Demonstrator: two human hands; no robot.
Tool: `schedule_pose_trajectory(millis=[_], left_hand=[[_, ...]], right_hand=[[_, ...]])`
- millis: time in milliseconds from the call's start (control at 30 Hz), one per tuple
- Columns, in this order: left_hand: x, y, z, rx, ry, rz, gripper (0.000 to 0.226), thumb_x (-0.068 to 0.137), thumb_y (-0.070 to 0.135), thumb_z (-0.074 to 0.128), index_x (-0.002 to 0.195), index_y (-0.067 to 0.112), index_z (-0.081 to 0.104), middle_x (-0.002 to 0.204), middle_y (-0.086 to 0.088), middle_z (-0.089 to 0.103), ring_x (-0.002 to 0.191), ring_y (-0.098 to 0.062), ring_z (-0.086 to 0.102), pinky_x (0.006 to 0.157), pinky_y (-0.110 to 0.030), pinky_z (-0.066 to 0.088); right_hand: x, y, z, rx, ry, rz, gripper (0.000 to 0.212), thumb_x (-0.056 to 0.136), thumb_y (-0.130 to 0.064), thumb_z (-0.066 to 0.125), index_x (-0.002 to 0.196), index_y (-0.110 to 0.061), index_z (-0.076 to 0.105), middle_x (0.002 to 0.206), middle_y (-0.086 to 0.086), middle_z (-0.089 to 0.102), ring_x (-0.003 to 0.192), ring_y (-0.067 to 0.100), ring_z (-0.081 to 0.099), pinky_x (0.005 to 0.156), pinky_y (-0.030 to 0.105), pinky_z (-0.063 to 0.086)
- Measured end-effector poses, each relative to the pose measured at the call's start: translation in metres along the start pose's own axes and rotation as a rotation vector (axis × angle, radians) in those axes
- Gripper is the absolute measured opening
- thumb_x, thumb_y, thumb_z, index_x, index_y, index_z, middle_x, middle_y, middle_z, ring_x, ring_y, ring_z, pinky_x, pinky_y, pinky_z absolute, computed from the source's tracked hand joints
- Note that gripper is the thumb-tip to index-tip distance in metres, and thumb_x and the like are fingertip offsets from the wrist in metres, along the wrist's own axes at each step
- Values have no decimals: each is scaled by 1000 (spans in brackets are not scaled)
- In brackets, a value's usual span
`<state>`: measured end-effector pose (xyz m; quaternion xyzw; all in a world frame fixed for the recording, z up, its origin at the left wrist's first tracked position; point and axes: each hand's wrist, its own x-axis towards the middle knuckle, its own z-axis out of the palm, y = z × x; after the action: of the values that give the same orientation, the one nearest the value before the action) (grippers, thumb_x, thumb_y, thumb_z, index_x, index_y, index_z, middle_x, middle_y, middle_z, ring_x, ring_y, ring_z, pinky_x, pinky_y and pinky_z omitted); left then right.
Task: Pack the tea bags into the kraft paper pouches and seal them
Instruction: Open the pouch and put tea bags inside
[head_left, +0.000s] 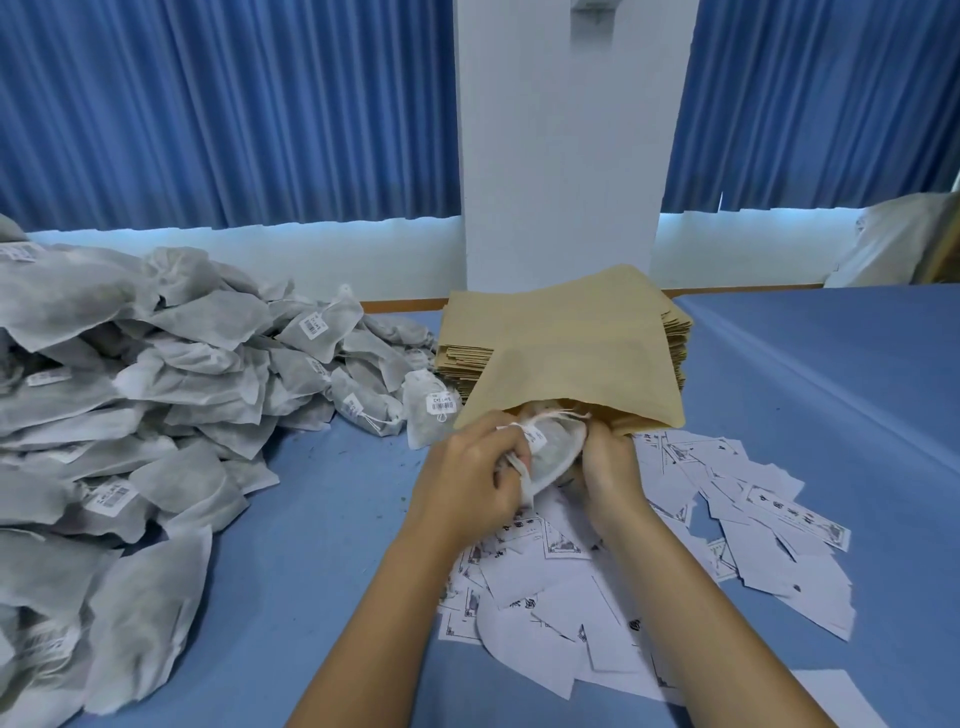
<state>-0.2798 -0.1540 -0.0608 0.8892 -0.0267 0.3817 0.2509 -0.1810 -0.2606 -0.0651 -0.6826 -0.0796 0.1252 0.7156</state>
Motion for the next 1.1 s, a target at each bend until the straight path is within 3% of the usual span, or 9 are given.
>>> schedule_pose_trajectory(millis=[100, 233, 433, 533, 667, 800, 967, 1033, 1100], left_hand=[[6, -5, 3, 28, 81, -118, 23, 71, -4, 48, 78, 11, 64, 89, 5, 57, 73, -16, 51, 59, -34, 44], [22, 7, 20, 22, 19, -214, 23, 83, -2, 51, 96, 2, 70, 92, -16, 58, 87, -28, 55, 72, -30, 40], [75, 2, 32, -97, -293, -844, 41, 95, 17, 56, 132, 0, 50, 131, -17, 56, 120, -31, 55, 84, -29, 44], [97, 2, 21, 100, -340, -707, 44, 95, 19, 55, 135, 6, 44, 140, -13, 47, 129, -27, 44, 105, -32, 34], [107, 35, 21, 187, -556, -601, 33, 99, 22, 40, 124, 8, 57, 128, -15, 56, 91, -24, 55, 80, -29, 43], [104, 52, 29, 319, -472, -332, 36, 94, 18, 43, 129, 17, 53, 129, -8, 54, 113, -29, 52, 94, -35, 41], [113, 60, 16, 466, -690, -311, 14, 85, 5, 59, 73, 10, 54, 73, -6, 56, 73, -25, 55, 68, -32, 42], [123, 56, 13, 505, -676, -371, 16, 94, 8, 51, 105, 4, 61, 106, -13, 62, 101, -30, 58, 83, -35, 42], [130, 46, 10, 523, -604, -435, 37, 100, 9, 38, 136, 5, 43, 140, -16, 44, 129, -31, 42, 103, -36, 33]], right_hand=[[-3, 0, 9, -66, 45, -64, 22, 92, -9, 40, 77, -8, 57, 82, 18, 69, 77, 32, 65, 65, 38, 46], [-14, 6, 24, -194, -100, -108, 33, 93, 4, 40, 66, -16, 41, 58, 0, 49, 59, 17, 51, 42, 8, 33], [-23, -1, 21, -89, -156, -233, 28, 89, 11, 28, 86, -12, 43, 46, -1, 58, 38, 14, 58, 39, 18, 44], [-21, -8, 16, 128, -159, -302, 37, 91, 12, 29, 105, -14, 51, 62, 11, 67, 45, 24, 60, 43, 25, 47], [-15, -11, 11, 121, -33, -212, 25, 95, 1, 28, 86, -2, 51, 53, 5, 63, 45, 16, 58, 47, 18, 47], [-6, -16, 2, 337, 106, -76, 32, 90, 4, 32, 82, -18, 54, 76, 0, 56, 72, 14, 52, 51, 23, 49], [-17, -28, -2, 376, -2, -73, 26, 86, 5, 35, 67, -2, 50, 45, 4, 55, 37, 15, 51, 48, 29, 42], [-28, -26, 5, 384, -112, -138, 28, 88, 6, 32, 68, -2, 50, 41, 8, 52, 30, 18, 44, 39, 21, 38], [-36, -22, 12, 384, -205, -167, 34, 92, 6, 30, 65, 1, 51, 42, 10, 53, 28, 19, 42, 35, 18, 36]])
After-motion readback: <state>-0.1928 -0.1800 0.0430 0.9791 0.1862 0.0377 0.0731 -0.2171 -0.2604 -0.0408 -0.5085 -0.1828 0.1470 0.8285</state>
